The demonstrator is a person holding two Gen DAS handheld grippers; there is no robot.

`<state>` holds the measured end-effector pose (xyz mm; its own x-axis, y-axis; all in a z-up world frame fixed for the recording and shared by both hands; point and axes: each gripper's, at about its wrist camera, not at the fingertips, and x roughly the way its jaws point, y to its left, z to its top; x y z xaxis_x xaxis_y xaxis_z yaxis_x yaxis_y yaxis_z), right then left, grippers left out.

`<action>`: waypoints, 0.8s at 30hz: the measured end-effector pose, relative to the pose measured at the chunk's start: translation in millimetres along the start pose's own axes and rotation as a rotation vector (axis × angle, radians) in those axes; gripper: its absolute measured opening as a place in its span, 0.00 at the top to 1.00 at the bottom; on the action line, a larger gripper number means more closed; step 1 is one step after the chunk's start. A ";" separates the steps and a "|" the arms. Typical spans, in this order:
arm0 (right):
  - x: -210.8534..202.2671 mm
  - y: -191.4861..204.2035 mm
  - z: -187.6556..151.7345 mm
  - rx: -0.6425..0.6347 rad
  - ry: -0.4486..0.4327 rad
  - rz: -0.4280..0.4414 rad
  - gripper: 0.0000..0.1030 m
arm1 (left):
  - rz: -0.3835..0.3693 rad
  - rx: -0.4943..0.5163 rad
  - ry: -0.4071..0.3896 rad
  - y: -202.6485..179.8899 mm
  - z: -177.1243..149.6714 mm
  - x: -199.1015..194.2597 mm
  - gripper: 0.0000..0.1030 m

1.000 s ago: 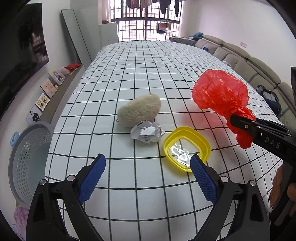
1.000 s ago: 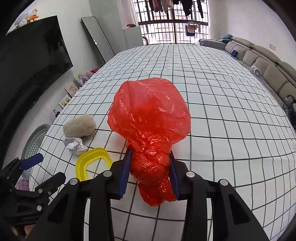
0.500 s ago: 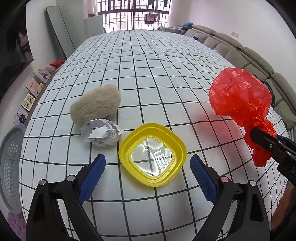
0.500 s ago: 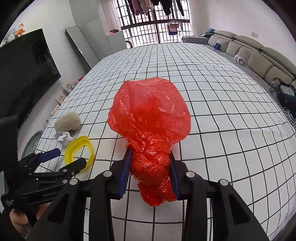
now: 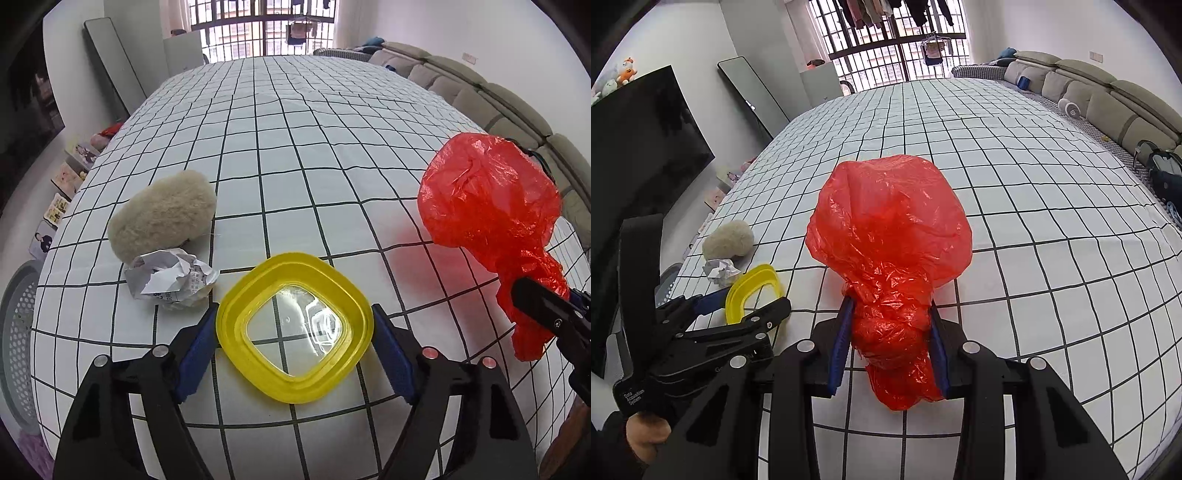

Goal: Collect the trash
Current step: 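Grasp the red plastic bag with the right tool while the left tool grasps the yellow ring, then carry the red bag and yellow ring over the grey basket and release both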

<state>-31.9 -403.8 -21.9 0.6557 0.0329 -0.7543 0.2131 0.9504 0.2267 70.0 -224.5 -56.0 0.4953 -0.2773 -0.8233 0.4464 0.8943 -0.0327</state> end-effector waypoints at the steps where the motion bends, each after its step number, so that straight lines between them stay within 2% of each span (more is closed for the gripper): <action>1: 0.1 0.5 -0.7 0.001 0.000 0.002 0.65 | -0.006 -0.002 -0.003 0.4 -0.4 -0.9 0.27; 8: -1.0 7.6 -7.4 0.008 0.004 0.011 0.65 | -0.002 -0.003 -0.037 7.7 -11.3 -19.0 0.27; 14: -7.7 16.0 -9.9 0.001 -0.001 0.019 0.65 | 0.014 -0.032 -0.092 28.2 -17.2 -50.0 0.27; 24: -18.8 65.5 -10.4 -0.057 -0.031 0.075 0.65 | 0.055 -0.075 -0.165 62.0 -29.6 -98.6 0.27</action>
<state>-37.8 -338.8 0.7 0.6905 0.0959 -0.7169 0.1218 0.9616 0.2460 26.8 -131.4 6.5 0.6359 -0.2755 -0.7209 0.3616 0.9316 -0.0371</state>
